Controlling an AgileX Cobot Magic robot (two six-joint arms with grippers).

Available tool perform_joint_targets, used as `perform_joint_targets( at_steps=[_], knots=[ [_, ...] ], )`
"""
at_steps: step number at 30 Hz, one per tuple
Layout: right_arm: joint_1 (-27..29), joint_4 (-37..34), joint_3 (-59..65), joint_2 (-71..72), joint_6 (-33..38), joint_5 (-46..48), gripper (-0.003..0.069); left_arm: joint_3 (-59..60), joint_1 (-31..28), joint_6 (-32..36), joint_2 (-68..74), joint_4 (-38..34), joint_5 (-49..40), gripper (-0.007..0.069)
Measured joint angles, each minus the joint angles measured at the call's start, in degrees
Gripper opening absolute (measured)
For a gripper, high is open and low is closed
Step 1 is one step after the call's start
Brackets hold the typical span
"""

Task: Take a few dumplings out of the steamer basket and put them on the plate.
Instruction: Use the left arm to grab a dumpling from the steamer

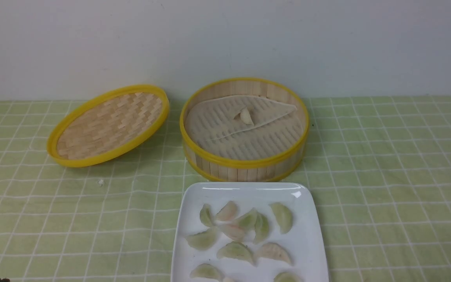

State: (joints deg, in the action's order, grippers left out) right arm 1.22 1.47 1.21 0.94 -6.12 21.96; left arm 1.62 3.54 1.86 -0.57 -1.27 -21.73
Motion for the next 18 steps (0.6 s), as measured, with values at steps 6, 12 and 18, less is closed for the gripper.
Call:
perform_joint_targets(
  at_steps=[6,12,18],
  knots=[
    [0.0,0.0,0.0,0.0,0.0,0.0,-0.0016,0.0,0.0,0.0,0.0,0.0,0.0,-0.0006],
    [0.0,0.0,0.0,0.0,0.0,0.0,-0.0016,0.07,0.04,-0.09,0.0,-0.24,1.23,-0.0006],
    [0.0,0.0,0.0,0.0,0.0,0.0,-0.0016,0.11,0.04,-9.99,0.0,-14.26,14.19,-0.0006]
  ],
)
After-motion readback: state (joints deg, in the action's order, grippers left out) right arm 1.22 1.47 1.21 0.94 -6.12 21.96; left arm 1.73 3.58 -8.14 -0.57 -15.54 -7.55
